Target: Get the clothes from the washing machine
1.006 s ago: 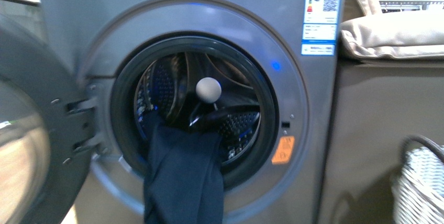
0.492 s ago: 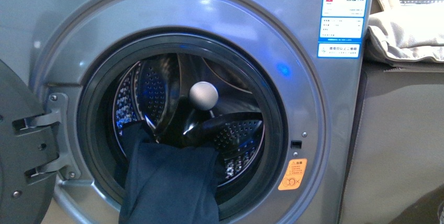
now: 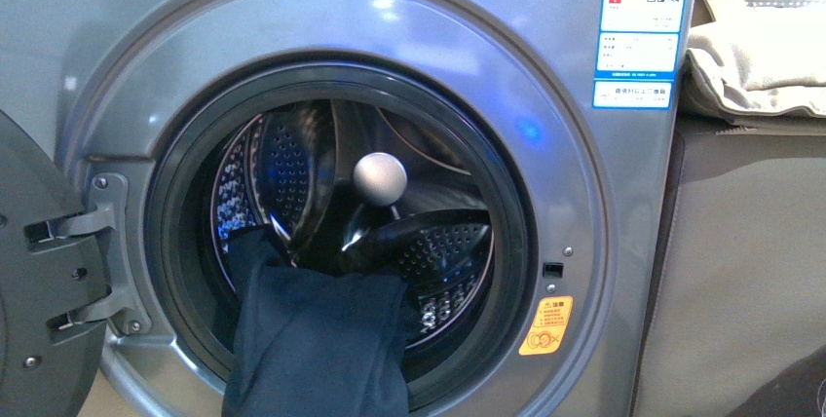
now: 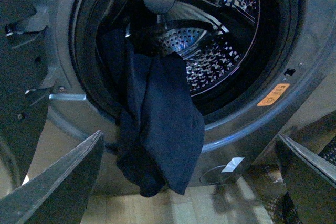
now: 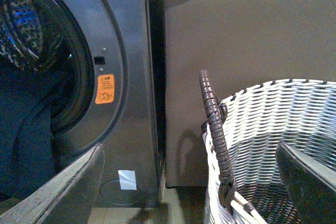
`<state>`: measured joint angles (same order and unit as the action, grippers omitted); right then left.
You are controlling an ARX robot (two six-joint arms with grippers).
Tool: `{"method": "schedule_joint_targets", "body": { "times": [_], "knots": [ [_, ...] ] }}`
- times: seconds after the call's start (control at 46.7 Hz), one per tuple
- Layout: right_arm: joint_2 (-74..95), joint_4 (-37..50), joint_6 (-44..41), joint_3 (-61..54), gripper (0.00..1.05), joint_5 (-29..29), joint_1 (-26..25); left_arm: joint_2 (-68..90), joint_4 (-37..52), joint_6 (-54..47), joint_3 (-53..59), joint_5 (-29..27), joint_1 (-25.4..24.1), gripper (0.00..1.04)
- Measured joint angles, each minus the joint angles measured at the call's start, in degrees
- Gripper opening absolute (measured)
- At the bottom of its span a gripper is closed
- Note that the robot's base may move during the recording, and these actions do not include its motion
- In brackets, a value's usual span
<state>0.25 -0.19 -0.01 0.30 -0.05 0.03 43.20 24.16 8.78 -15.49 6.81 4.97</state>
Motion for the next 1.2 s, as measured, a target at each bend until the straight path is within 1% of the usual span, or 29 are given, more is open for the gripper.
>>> {"method": "schedule_joint_targets", "body": {
  "times": [0.171, 0.3, 0.385, 0.471, 0.856, 0.985, 1.199],
  "knots": [
    [0.0, 0.0, 0.0, 0.0, 0.97, 0.0, 0.0, 14.8, 8.3, -2.8, -6.6, -0.3, 0.5, 0.98],
    [0.0, 0.0, 0.0, 0.0, 0.97, 0.0, 0.0, 25.2, 12.4, -4.2, -12.1, 0.1, 1.5, 0.98],
    [0.0, 0.0, 0.0, 0.0, 0.97, 0.0, 0.0, 32.4, 14.2, -4.9, -16.0, 0.1, 2.2, 0.98],
    [0.0, 0.0, 0.0, 0.0, 0.97, 0.0, 0.0, 36.4, 14.9, -5.4, -18.6, -0.3, 2.7, 0.98],
    [0.0, 0.0, 0.0, 0.0, 0.97, 0.0, 0.0, 53.8, 14.4, -6.4, -34.0, -2.4, 4.5, 0.98],
    [0.0, 0.0, 0.0, 0.0, 0.97, 0.0, 0.0, 60.6, 11.0, -7.7, -41.2, -3.0, 6.2, 0.98],
    [0.0, 0.0, 0.0, 0.0, 0.97, 0.0, 0.0, 68.4, 6.6, -9.2, -49.7, -4.3, 8.2, 0.98]
  ]
}}
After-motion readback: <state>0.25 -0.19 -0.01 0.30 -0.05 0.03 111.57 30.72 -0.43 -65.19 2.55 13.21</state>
